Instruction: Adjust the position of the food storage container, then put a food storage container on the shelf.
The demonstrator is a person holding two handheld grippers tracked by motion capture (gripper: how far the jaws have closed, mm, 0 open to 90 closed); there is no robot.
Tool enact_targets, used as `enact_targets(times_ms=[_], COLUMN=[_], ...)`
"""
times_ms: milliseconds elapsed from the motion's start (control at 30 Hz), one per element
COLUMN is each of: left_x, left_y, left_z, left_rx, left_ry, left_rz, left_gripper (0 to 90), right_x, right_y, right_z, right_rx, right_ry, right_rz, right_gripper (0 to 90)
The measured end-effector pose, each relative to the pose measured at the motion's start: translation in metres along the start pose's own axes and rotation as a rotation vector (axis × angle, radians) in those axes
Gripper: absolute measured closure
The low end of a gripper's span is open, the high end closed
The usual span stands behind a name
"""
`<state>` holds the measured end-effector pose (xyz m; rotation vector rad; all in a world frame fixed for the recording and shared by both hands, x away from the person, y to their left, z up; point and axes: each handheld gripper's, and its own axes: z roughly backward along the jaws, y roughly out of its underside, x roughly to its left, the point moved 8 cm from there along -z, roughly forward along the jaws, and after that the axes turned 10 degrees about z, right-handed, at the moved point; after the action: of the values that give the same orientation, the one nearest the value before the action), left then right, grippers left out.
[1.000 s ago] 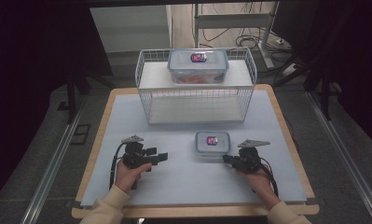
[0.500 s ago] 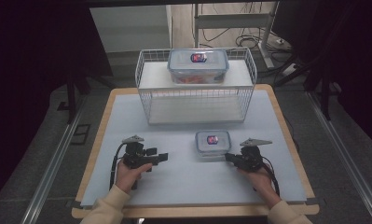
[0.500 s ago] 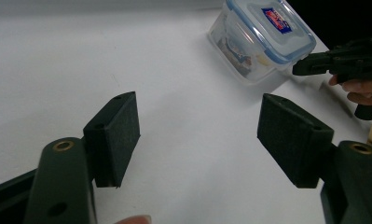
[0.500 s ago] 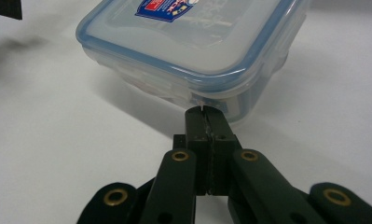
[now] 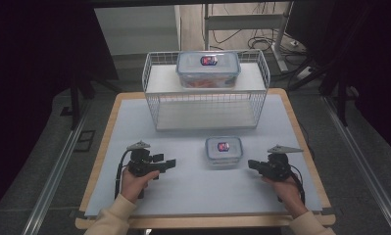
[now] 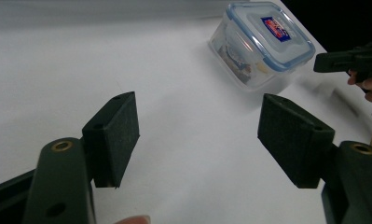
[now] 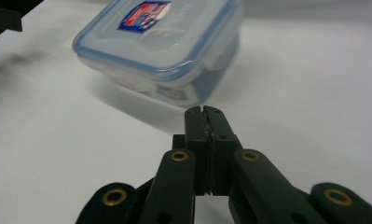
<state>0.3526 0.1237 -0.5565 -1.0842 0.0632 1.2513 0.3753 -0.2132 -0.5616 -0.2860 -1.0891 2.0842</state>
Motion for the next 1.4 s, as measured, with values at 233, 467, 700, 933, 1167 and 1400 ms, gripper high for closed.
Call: enact_targets(times_ms=[233, 467, 700, 933, 1167, 1400], left_x=[-0.001, -0.002, -0.006, -0.016, -0.025, -0.031], left_y=[0.0, -0.001, -0.005, -0.009, -0.018, -0.026], left_z=[0.0, -0.001, -0.008, -0.02, -0.037, -0.053], left_rx=[-0.002, 0.002, 0.006, 0.023, 0.036, 0.051], left_ry=[0.002, -0.001, -0.006, 0.012, 0.028, 0.033], left_rz=[0.0, 0.023, 0.033, 0.03, 0.039, 0.06], left_gripper=[29.2, 25.5, 22.4, 21.9, 21.4, 19.3], right_x=[-0.013, -0.012, -0.011, -0.013, -0.018, -0.025], right_y=[-0.001, -0.003, -0.008, -0.014, -0.02, -0.034], right_z=[0.01, 0.011, 0.008, 0.007, 0.005, -0.003], right_rx=[-0.016, -0.012, -0.014, -0.021, -0.017, -0.029], right_ry=[0.005, -0.045, -0.075, -0.099, -0.108, -0.112], right_rz=[-0.014, -0.028, -0.044, -0.062, -0.082, -0.116], right_gripper=[84.9, 68.3, 44.7, 36.9, 32.0, 29.4])
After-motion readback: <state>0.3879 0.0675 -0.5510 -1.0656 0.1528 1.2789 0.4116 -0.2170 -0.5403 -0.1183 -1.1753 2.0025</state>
